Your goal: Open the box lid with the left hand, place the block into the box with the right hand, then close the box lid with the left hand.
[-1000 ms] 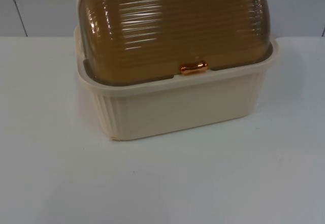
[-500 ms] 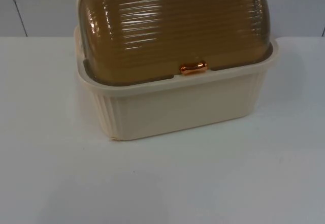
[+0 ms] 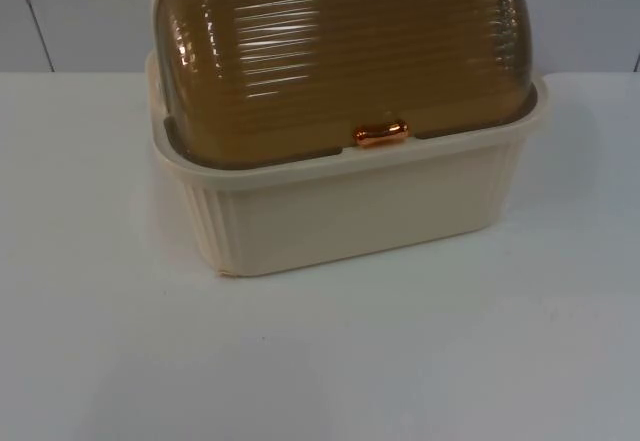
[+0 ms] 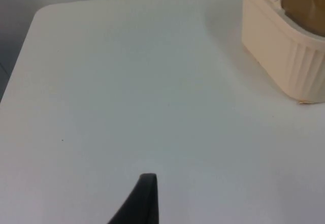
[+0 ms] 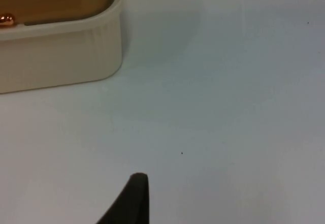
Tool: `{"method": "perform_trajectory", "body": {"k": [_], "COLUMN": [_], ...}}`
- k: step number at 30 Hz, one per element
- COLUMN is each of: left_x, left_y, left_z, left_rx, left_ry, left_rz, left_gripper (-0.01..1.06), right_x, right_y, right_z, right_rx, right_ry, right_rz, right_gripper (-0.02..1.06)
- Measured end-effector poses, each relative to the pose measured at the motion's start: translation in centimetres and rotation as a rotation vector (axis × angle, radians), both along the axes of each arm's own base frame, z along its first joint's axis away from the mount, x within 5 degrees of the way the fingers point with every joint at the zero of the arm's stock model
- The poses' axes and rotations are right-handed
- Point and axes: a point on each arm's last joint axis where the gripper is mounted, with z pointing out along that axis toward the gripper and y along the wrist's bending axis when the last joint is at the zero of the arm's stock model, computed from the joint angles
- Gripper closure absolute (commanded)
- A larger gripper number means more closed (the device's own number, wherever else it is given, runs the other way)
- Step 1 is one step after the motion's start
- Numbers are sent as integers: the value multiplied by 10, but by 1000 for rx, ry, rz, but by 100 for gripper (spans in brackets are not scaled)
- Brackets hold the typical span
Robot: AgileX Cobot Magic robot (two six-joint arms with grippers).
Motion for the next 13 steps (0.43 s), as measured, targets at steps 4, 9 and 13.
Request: {"method": "perform_trajectory", "body": {"k": [4,9,13], "left_x": [0,0,0], "left_y": [0,0,0], "left_z": [0,0,0], "left_rx": [-1,-2,-4], "left_ry": [0,0,0], "left_rz": [0,-1,-2], "left_gripper": [2,2,2], "right_x": [0,0,0], "right_y": [0,0,0], "right_z": [0,0,0], "right_rx": [0,0,7], "right_ry": [0,0,1], "right_rz": [0,0,-4], "right_gripper": [-1,-1,-1]}}
